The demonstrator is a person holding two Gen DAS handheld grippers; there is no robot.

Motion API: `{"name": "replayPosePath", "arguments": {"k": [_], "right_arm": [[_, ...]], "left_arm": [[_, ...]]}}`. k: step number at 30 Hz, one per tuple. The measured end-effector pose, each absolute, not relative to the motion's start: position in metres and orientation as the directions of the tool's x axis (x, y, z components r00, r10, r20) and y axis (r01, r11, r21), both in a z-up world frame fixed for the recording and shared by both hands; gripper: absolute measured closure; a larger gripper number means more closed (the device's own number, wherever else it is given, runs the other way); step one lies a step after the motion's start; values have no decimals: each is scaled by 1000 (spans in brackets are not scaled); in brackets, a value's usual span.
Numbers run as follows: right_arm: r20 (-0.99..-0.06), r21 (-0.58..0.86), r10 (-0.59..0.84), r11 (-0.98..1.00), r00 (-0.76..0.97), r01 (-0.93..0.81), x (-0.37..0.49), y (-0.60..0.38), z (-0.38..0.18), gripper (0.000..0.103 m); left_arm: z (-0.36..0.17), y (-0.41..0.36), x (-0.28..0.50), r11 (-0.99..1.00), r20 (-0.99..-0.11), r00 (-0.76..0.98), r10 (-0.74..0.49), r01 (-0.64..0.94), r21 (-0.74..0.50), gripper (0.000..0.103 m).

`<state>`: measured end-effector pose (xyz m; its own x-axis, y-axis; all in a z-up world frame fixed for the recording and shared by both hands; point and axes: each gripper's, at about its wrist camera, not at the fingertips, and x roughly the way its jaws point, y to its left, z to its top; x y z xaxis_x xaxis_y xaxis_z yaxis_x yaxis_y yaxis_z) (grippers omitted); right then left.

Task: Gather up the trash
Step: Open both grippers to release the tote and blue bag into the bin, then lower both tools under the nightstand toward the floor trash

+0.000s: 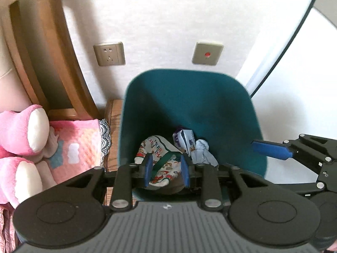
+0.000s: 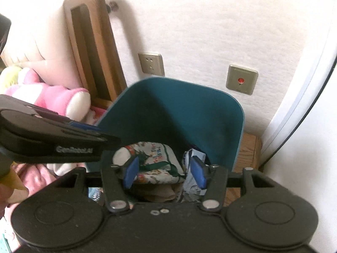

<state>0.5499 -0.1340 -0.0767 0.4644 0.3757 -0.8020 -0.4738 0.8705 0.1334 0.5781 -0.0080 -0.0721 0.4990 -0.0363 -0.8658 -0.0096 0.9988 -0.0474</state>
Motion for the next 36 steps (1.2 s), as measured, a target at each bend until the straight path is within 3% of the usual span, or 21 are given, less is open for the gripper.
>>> {"name": "replayPosePath", "arguments": {"k": [19, 21, 23, 24, 36], "right_arm": [[-679, 159, 425, 881, 599, -445, 403, -118, -10, 45], [-673, 147, 420, 882, 609, -447, 384, -114, -8, 45], [-670, 146, 416, 886, 615, -440, 368, -110, -8, 45], [-668, 150, 417, 887, 616, -438, 361, -109, -9, 44], [-670, 241, 450, 884, 590, -400, 311, -122, -67, 38]], "left_arm": [[-1, 39, 416, 992, -754, 647, -114, 118, -49, 75], [-1, 45, 397, 991, -749, 651, -118, 129, -44, 68], [-2, 53, 379, 991, -740, 662, -117, 129, -42, 32], [-3, 56, 370, 991, -731, 673, -116, 126, -41, 27], [-62, 70, 301, 998, -745, 666, -49, 62, -11, 23]]}}
